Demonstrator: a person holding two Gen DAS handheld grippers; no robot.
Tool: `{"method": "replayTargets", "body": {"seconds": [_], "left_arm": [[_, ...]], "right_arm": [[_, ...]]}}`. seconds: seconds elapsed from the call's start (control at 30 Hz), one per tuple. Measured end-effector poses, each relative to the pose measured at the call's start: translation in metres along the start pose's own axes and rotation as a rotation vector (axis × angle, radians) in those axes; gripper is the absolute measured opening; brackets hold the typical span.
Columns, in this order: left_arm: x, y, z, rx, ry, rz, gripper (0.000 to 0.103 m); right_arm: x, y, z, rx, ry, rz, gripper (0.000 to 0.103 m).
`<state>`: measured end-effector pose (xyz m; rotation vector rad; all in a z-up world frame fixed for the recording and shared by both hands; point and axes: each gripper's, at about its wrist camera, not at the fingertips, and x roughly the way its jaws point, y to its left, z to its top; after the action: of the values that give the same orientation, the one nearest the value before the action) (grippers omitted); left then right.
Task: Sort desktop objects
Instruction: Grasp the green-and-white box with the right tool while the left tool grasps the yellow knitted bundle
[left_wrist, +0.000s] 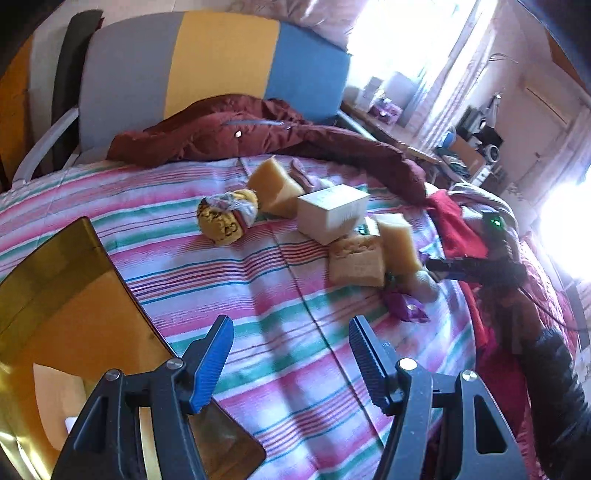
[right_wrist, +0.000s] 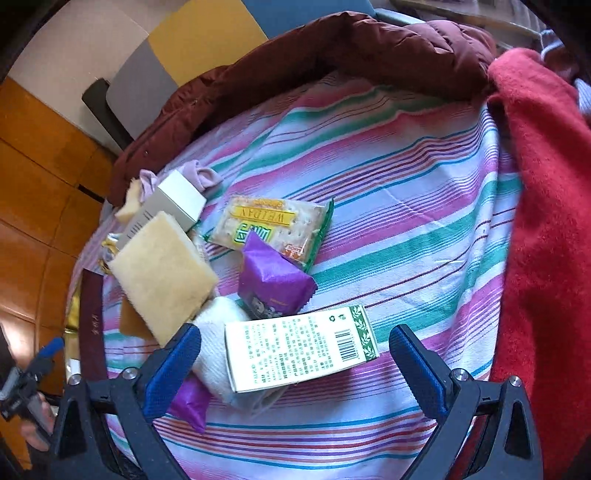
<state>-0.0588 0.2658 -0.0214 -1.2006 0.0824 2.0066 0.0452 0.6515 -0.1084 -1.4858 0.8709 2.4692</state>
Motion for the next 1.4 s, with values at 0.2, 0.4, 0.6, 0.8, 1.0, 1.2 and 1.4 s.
{"method": "replayTargets", "body": {"seconds": [0.2,0.4,0.6,0.8,1.0,1.2,1.4], "left_arm": [[0.018,0.011,0.014,-0.039,0.03,0.009,0.064],[0.031,0.028,0.04,-0.058,0.011,0.063,0.064],[0.062,0.044,0.067,-0.078,0.035,0.103,0.065],[0.103,0.055,0.086,-0.128,0.085,0.127,0.066],[0.133,0.061,0.098,-0.164,0.101,0.158,0.055],[0.115,0.043,0.096,-0.075,0.026,0.161,0.044],[0.06,0.022,0.087,-0.041,-0.078,0.153,0.044]], "right_arm": [[0.001,0.006,-0.001,-0.046,-0.009,-0.033,0.08],[-0.006,0.006,0.002,-0.048,-0.049,-0.062,0.08],[-0.027,-0.005,0.004,-0.013,-0.125,-0.083,0.08],[-0.034,-0.005,0.007,-0.002,-0.166,-0.078,0.08],[-0.037,-0.003,0.009,-0.017,-0.178,-0.086,0.08],[-0.037,0.002,0.007,-0.045,-0.19,-0.113,0.08],[-0.039,0.007,0.006,-0.06,-0.205,-0.119,0.08]]}}
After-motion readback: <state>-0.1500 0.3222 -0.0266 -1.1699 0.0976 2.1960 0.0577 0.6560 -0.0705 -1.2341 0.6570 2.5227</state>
